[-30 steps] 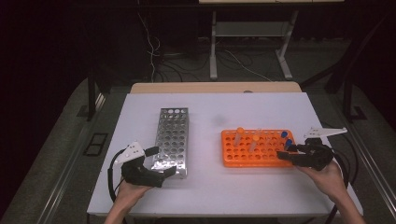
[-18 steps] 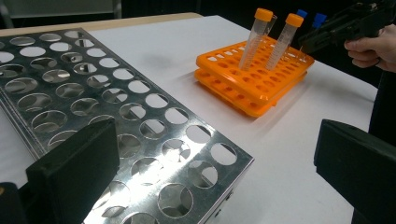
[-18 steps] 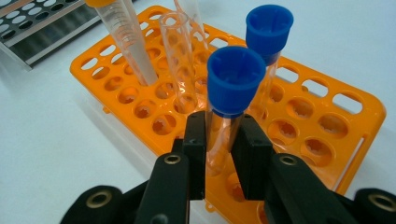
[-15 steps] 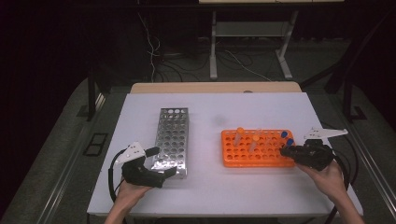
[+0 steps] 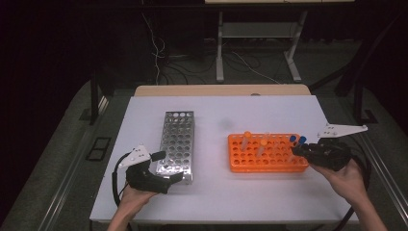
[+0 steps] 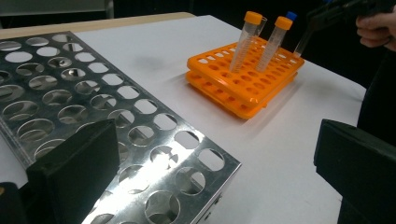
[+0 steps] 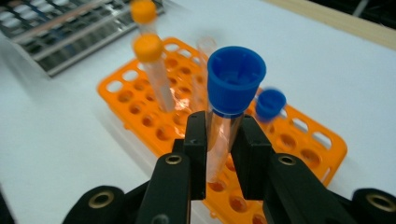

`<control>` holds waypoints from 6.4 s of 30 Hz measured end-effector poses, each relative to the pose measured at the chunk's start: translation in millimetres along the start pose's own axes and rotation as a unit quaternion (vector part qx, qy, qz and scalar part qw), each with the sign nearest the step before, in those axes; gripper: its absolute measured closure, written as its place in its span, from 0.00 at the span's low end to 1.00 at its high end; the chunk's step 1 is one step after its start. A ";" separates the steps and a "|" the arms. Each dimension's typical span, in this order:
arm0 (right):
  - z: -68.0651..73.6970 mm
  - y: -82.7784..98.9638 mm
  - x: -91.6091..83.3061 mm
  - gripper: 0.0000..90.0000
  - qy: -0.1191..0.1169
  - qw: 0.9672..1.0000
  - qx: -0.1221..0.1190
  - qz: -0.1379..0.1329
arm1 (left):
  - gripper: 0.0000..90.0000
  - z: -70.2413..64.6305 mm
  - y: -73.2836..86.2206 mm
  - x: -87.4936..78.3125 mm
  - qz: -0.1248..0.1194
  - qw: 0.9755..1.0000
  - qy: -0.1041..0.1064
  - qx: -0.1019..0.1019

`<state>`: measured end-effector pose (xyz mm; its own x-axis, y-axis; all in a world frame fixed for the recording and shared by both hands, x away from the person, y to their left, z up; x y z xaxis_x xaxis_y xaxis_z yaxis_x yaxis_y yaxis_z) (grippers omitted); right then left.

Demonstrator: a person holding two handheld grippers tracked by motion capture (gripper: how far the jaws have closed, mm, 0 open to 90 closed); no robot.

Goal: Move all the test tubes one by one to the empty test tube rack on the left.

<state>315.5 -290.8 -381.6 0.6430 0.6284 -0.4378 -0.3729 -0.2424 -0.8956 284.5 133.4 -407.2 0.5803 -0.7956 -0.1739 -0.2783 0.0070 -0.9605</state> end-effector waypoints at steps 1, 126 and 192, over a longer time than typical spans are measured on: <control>2.4 -4.2 -1.2 0.85 -0.006 1.000 -0.002 -0.003 | 0.00 -0.4 -1.2 0.0 0.001 1.000 0.002 -0.001; 85.8 -64.2 58.2 0.00 -0.140 0.990 -0.008 -0.003 | 0.83 -5.9 -116.6 100.0 0.217 0.955 0.163 0.119; 20.5 35.0 0.7 0.00 -0.051 0.996 0.077 -0.006 | 0.83 143.3 -120.0 148.5 0.210 0.974 0.011 0.085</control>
<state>289.1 -283.7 -411.6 0.5797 0.7048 -0.4089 -0.4683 -0.1225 -0.8750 513.7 101.2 -348.9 0.4256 -0.7138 -0.5562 -0.3553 0.4334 -0.8282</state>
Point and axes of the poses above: each handheld gripper's, and its own axes: x roughly forward along the jaws, y roughly out of its underside, z roughly to its left, the point moved 6 cm from there along x, roughly forward along the jaws, and after that the axes turned 13 degrees about -z, right-handed, at the moved point
